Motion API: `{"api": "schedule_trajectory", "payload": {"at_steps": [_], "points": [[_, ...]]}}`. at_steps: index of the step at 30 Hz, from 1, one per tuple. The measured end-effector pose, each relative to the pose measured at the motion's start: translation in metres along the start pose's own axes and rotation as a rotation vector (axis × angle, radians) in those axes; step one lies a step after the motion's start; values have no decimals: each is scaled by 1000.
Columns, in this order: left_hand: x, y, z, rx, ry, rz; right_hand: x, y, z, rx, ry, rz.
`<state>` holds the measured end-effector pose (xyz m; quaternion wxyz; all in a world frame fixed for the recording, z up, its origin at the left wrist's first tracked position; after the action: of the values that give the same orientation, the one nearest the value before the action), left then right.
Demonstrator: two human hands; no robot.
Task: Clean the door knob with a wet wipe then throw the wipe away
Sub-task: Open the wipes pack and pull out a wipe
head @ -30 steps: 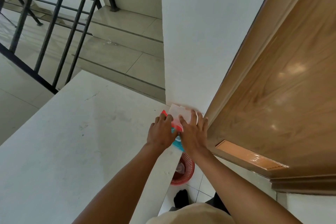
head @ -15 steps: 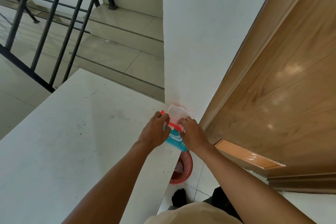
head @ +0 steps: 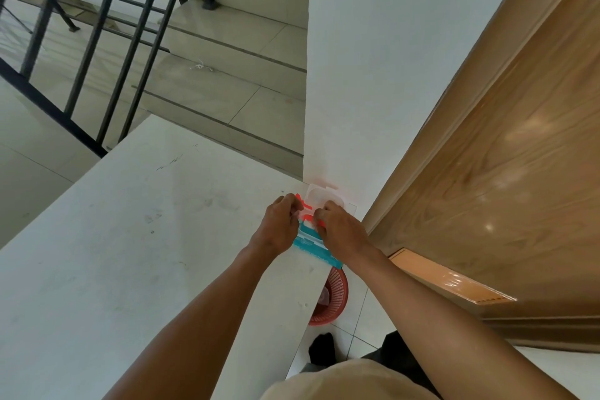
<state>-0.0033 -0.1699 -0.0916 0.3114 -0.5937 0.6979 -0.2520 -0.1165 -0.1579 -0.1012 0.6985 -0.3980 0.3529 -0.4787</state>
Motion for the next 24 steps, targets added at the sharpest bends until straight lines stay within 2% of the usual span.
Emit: {"api": "schedule_trajectory", "payload": {"at_steps": [15, 24], "points": [[-1, 1, -2, 8, -24, -36, 4, -13, -11, 316, 129, -24], [-4, 8, 1, -13, -76, -3, 2, -22, -32, 774, 304, -190]]}}
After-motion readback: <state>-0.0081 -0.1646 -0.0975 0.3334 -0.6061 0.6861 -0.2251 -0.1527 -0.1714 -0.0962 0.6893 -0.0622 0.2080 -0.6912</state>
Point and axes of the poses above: each hand's wrist, its own x-axis towards the middle knuckle, its own y-axis out of the palm, z = x × y, the point moved 10 cm from there along x, towards the middle knuckle, and after that the axes turned 1 degree about z, right-handed, at the moved point
